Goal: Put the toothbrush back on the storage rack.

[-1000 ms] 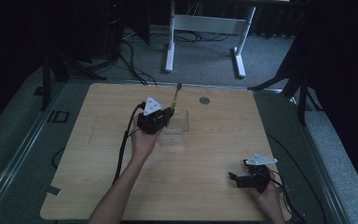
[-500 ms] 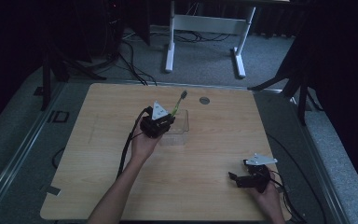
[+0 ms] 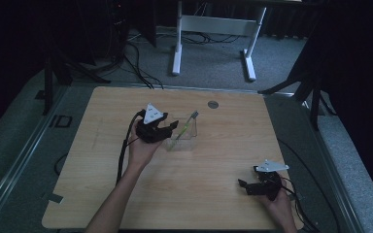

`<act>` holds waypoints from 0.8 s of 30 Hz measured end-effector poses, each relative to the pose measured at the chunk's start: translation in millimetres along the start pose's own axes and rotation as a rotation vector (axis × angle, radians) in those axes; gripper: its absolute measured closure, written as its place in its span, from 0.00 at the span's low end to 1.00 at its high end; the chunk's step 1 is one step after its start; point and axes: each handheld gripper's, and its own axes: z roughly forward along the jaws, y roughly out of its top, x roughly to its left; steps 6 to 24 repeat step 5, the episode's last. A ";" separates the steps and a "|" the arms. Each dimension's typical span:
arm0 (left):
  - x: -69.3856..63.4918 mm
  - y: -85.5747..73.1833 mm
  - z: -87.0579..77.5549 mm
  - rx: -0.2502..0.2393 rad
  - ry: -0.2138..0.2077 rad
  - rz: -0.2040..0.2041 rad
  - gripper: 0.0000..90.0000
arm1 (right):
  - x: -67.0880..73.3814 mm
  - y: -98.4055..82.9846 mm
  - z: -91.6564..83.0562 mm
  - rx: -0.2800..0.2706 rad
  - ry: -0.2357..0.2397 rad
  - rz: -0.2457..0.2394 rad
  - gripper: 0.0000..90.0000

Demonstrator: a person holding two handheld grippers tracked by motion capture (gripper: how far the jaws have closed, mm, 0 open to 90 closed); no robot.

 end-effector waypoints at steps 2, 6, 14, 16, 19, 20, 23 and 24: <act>3.6 -1.6 -4.2 -0.001 -0.004 -0.017 0.52 | 0.0 0.0 0.0 0.000 0.000 0.000 0.13; 7.4 -4.5 -7.9 0.000 -0.003 -0.031 0.49 | 0.0 0.0 0.0 0.000 0.000 0.001 0.13; 7.4 -4.5 -7.9 0.000 -0.003 -0.031 0.49 | 0.0 0.0 0.0 0.000 0.000 0.001 0.13; 7.4 -4.5 -7.9 0.000 -0.003 -0.031 0.49 | 0.0 0.0 0.0 0.000 0.000 0.001 0.13; 7.4 -4.5 -7.9 0.000 -0.003 -0.031 0.49 | 0.0 0.0 0.0 0.000 0.000 0.001 0.13; 7.4 -4.5 -7.9 0.000 -0.003 -0.031 0.49 | 0.0 0.0 0.0 0.000 0.000 0.001 0.13; 7.4 -4.5 -7.9 0.000 -0.003 -0.031 0.49 | 0.0 0.0 0.0 0.000 0.000 0.001 0.13; 7.4 -4.5 -7.9 0.000 -0.003 -0.031 0.49 | 0.0 0.0 0.0 0.000 0.000 0.001 0.13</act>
